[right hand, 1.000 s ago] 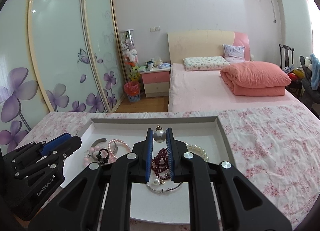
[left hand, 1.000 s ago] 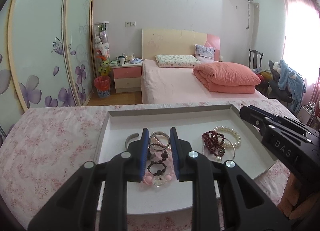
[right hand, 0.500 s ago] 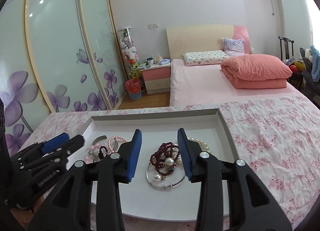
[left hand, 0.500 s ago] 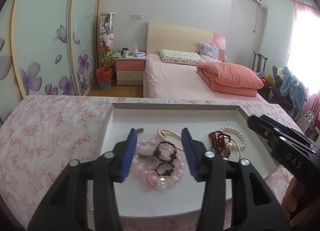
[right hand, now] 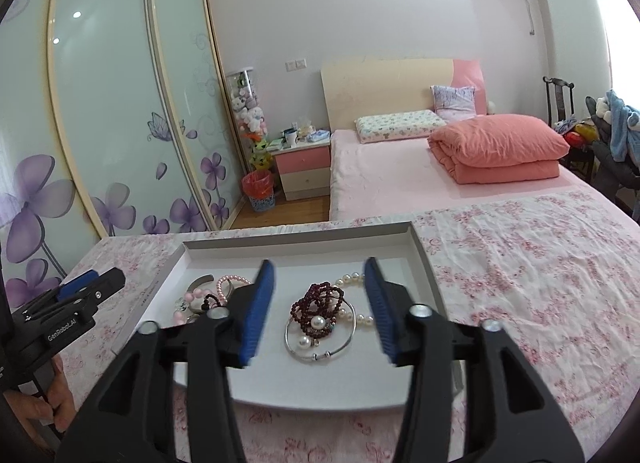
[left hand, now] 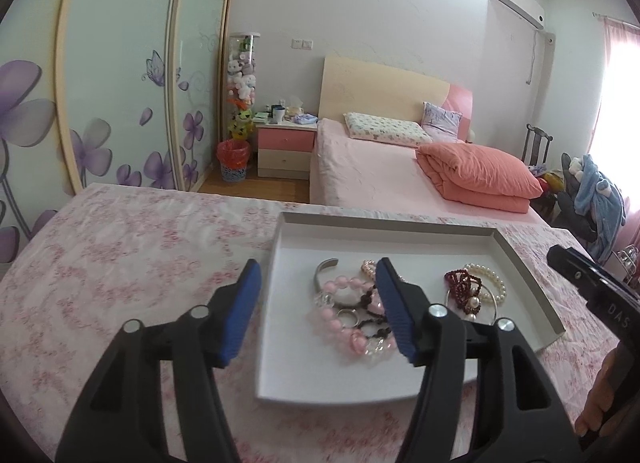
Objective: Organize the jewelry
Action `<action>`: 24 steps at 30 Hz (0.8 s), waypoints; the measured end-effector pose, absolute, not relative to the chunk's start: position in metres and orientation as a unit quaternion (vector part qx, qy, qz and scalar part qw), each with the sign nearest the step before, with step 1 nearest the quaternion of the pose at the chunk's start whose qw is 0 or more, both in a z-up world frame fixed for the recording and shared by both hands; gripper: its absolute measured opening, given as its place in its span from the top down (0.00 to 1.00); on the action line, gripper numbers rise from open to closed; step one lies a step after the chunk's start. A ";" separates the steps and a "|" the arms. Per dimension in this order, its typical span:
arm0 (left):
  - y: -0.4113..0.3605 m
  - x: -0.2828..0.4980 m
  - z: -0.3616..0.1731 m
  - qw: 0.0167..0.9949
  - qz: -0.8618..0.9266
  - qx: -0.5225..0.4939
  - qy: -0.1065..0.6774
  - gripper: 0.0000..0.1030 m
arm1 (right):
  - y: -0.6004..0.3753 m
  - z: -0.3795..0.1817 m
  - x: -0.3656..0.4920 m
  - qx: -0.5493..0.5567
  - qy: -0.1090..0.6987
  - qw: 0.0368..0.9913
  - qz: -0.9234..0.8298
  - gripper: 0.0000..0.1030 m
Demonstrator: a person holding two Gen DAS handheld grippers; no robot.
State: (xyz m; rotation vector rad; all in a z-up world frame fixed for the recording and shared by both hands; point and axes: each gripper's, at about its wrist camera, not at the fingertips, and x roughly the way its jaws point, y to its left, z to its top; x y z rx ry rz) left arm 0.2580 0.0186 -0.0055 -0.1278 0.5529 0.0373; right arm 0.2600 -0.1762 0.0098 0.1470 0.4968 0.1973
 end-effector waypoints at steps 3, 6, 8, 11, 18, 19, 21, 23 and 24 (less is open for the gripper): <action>0.024 0.244 -0.001 0.962 0.022 -0.059 0.266 0.34 | -0.175 0.013 0.248 0.072 0.237 0.964 0.097 0.32; 0.025 0.231 0.004 0.964 0.025 -0.056 0.258 0.21 | -0.172 0.017 0.237 0.068 0.230 0.966 0.098 0.08; 0.025 0.220 0.007 0.967 0.028 -0.047 0.247 0.13 | -0.170 0.021 0.225 0.061 0.218 0.969 0.100 0.02; 0.024 0.200 0.011 0.972 0.032 -0.033 0.229 0.04 | -0.166 0.027 0.208 0.048 0.204 0.972 0.102 0.02; 0.028 0.149 0.012 0.977 0.029 -0.035 0.209 0.04 | -0.172 0.027 0.172 0.045 0.201 0.972 0.110 0.02; 0.028 0.141 0.012 0.977 0.030 -0.034 0.207 0.04 | -0.174 0.026 0.165 0.046 0.204 0.972 0.109 0.02; 0.028 0.129 0.010 0.979 0.031 -0.031 0.201 0.04 | -0.178 0.024 0.156 0.047 0.207 0.971 0.109 0.02; 0.027 0.115 0.009 0.980 0.030 -0.026 0.194 0.04 | -0.182 0.023 0.146 0.049 0.209 0.971 0.106 0.02; 0.026 0.111 0.009 0.981 0.030 -0.023 0.192 0.04 | -0.184 0.022 0.141 0.050 0.208 0.971 0.105 0.02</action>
